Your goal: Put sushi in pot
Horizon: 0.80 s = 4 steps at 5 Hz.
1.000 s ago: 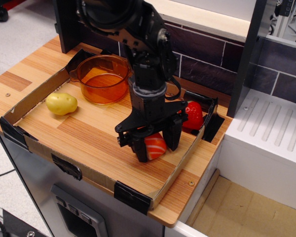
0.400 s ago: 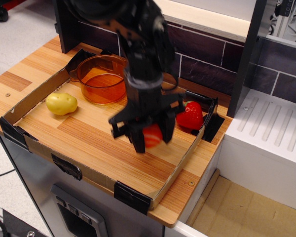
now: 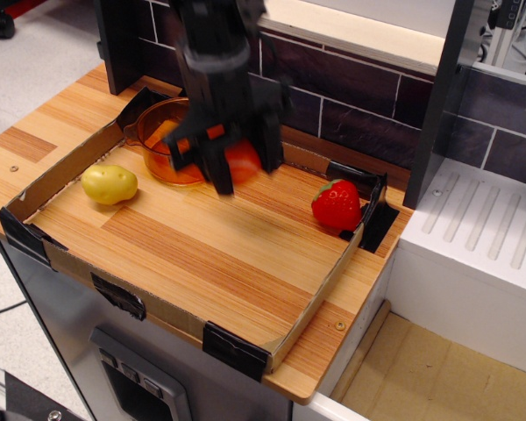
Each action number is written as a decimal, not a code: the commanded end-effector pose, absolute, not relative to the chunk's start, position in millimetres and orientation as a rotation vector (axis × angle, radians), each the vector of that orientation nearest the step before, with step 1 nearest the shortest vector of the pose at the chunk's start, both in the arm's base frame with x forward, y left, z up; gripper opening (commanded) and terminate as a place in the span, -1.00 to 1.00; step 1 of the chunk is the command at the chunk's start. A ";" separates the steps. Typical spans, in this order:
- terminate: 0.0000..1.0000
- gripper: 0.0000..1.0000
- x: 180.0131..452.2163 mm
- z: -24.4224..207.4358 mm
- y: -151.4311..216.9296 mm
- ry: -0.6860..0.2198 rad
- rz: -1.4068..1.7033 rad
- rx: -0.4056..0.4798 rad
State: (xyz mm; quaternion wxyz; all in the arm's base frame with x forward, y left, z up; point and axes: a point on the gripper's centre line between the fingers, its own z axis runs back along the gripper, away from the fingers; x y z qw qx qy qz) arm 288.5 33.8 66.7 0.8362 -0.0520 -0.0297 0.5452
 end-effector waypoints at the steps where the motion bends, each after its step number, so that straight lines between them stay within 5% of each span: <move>1: -1.00 -1.00 318.8 88.9 81.9 -0.134 1.235 -0.118; 4: -1.00 -1.00 339.8 75.4 118.4 -0.225 1.262 -0.027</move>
